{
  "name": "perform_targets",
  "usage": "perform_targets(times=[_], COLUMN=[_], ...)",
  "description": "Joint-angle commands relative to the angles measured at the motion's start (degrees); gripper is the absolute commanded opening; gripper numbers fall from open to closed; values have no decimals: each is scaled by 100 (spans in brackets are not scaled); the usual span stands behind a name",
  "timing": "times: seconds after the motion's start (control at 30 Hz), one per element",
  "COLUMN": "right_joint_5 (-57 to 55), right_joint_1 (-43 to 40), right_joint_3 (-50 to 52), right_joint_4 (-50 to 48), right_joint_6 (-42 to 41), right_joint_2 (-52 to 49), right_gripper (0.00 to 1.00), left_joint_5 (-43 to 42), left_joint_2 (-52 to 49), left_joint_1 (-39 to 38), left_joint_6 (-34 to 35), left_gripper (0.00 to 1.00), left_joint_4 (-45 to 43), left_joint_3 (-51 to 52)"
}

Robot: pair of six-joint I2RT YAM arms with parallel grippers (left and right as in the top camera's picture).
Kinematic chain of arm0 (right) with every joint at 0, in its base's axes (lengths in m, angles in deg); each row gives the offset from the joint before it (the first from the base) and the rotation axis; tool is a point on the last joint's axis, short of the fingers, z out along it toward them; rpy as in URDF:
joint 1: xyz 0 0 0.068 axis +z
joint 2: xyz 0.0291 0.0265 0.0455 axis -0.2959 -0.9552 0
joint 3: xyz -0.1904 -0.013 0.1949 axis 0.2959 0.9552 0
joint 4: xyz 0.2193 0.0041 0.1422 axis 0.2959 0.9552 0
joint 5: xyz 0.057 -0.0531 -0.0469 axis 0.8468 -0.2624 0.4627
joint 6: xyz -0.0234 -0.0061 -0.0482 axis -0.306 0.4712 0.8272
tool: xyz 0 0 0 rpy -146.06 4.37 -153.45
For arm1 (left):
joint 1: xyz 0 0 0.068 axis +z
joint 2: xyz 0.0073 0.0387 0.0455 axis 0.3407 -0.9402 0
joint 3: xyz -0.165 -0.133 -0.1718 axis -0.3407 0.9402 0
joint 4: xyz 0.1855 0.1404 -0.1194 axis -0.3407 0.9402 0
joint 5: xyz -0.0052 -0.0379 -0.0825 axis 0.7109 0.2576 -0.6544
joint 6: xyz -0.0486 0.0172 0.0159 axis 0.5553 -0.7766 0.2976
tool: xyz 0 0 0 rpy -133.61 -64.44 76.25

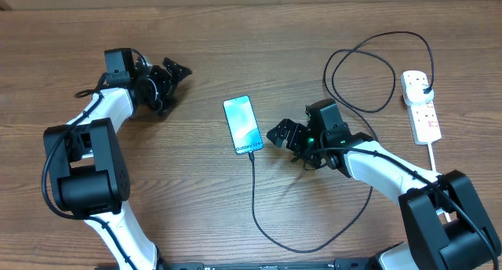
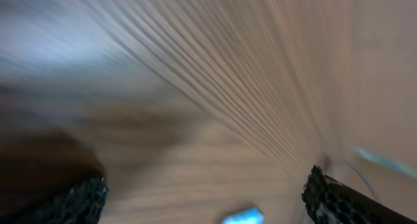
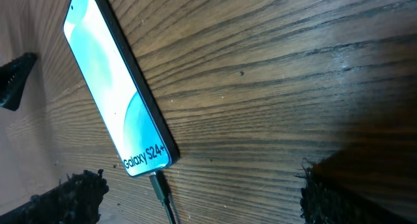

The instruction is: Plug charger to phone and switch on socket

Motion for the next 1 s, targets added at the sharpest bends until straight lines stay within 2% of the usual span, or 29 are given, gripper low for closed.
perform_targets(times=[0.0,0.17,0.73,0.97], right_joint_5=[-166,-160,1080,1390], right_joint_1=[11,11,9,11], right_joint_3=[168,168,168,168], right_joint_4=[83,85,-531,-372], right_joint_6=[-13,-66,-120,-251], right_joint_2=[-98,-98,-96,-98], right_gripper=[100,100,100,100], left_joint_5=[1838,2551,2573,2573], left_joint_2=[22,22,22,22], left_joint_1=[-39,-39,-39,-39], left_joint_6=[-155,-155,-155,-155], left_gripper=[100,100,100,100], left_joint_4=[7,7,7,7], left_joint_3=[-9,-9,-9,-9])
